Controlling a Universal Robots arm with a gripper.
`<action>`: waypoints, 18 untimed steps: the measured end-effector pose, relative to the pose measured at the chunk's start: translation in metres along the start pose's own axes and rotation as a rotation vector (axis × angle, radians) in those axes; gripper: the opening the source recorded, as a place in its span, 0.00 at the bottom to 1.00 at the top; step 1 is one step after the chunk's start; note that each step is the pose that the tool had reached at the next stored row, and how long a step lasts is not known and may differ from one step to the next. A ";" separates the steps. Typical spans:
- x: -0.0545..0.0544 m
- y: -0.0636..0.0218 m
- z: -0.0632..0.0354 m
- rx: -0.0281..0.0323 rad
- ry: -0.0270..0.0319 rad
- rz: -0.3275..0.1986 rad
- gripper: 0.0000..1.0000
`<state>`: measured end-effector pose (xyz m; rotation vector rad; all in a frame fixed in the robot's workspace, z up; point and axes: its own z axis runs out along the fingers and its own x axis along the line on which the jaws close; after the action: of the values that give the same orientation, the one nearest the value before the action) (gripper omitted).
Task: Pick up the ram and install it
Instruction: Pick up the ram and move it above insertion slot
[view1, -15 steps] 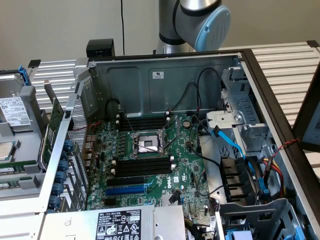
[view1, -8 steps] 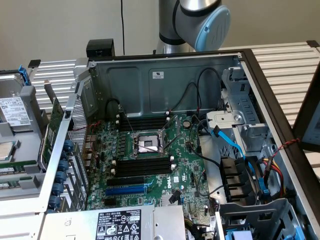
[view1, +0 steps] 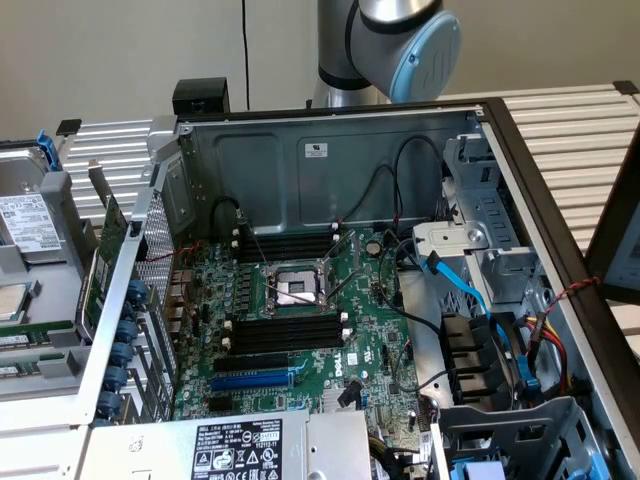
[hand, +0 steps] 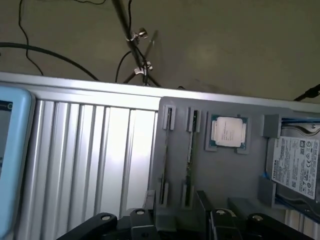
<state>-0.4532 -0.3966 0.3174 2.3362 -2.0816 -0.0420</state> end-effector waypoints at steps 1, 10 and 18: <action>0.000 0.0000 0.0012 -0.0002 0.0004 -0.014 0.45; 0.000 0.0062 0.0154 0.0119 0.0017 -0.004 0.45; 0.000 0.0060 0.0294 0.0138 0.0004 0.069 0.45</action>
<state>-0.4601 -0.3966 0.2882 2.2695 -2.1675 -0.0265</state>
